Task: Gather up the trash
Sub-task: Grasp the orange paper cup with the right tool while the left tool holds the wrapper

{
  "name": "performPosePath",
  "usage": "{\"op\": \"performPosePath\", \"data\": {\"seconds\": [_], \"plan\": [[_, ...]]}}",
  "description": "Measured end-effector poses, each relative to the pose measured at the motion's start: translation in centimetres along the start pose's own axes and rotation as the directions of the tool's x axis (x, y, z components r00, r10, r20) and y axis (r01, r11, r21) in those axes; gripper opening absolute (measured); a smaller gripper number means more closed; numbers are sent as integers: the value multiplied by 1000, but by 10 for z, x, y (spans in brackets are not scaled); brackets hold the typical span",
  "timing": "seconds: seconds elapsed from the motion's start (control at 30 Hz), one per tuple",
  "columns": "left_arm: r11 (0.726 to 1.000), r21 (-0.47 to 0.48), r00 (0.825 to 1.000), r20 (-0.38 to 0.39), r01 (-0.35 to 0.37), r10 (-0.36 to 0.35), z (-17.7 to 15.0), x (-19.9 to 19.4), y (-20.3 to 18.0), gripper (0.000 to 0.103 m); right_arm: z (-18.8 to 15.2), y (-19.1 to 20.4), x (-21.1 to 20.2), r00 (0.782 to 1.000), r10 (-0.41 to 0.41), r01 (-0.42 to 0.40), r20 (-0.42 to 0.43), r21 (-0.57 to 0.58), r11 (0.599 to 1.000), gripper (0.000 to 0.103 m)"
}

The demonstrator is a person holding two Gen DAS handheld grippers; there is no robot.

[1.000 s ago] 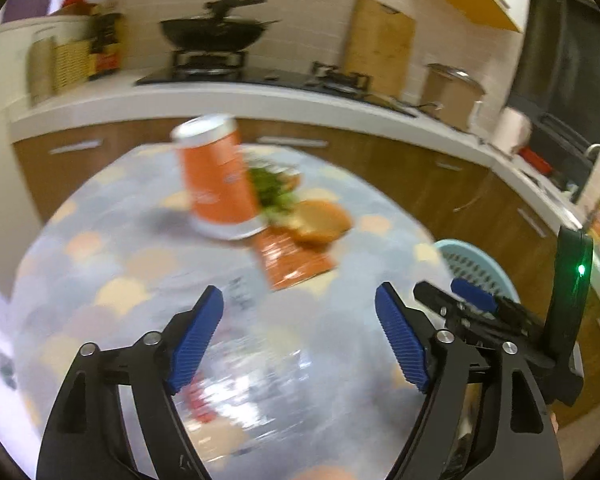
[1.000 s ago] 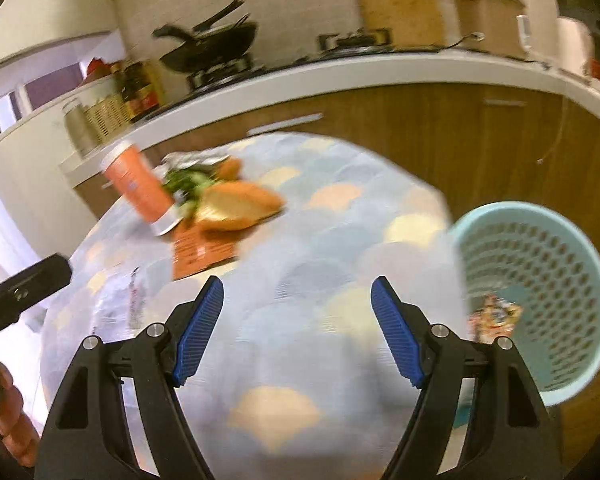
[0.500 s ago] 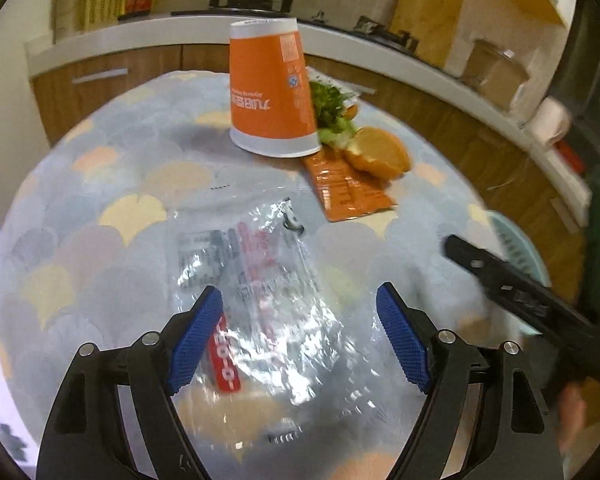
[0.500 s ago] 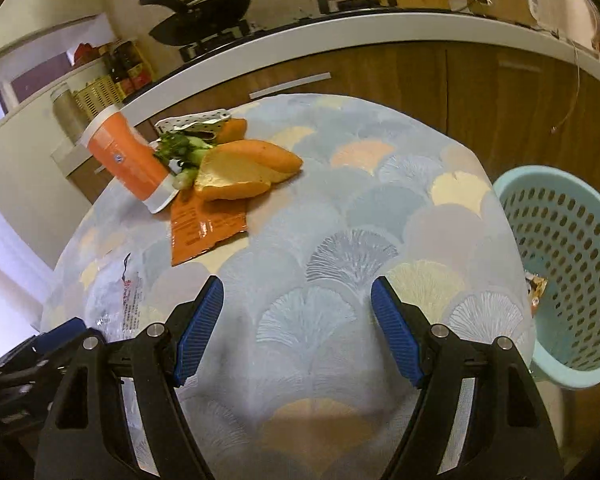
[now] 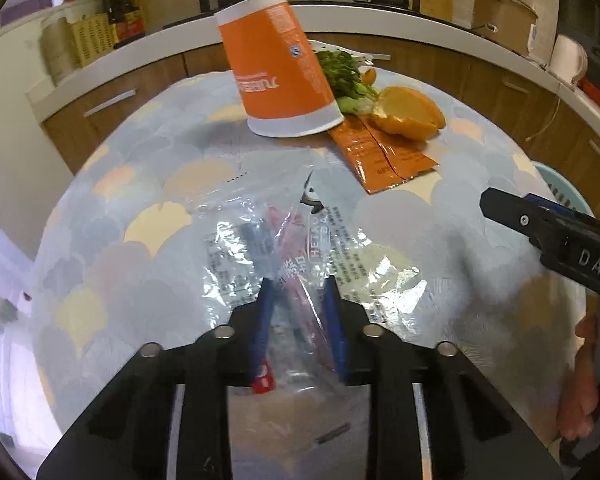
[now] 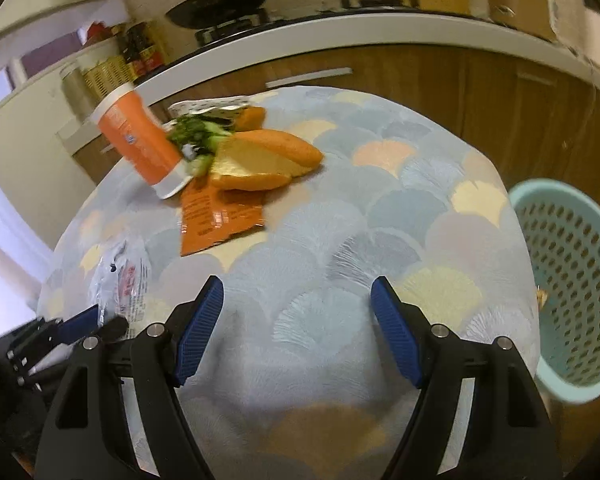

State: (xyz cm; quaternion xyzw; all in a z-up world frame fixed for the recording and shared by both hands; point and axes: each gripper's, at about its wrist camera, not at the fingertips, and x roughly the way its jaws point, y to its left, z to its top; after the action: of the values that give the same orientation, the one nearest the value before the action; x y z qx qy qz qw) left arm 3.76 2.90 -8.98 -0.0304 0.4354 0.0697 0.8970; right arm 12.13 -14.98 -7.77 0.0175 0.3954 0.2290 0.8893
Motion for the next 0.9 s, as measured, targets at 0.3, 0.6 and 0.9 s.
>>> {"op": "performPosePath", "data": {"seconds": [0.3,0.6,0.9], "plan": [[986,-80,989,27,149,-147,2,-3,38,4,49,63,-2,990,127,-113,64,-198,974,71],[968,-167,981,86,185,-173,5,-21,84,3,92,112,38,979,194,-170,57,-287,943,71],[960,-203,977,130,195,-171,19,-23,104,3,107,135,77,983,180,-155,44,-337,929,58]]}}
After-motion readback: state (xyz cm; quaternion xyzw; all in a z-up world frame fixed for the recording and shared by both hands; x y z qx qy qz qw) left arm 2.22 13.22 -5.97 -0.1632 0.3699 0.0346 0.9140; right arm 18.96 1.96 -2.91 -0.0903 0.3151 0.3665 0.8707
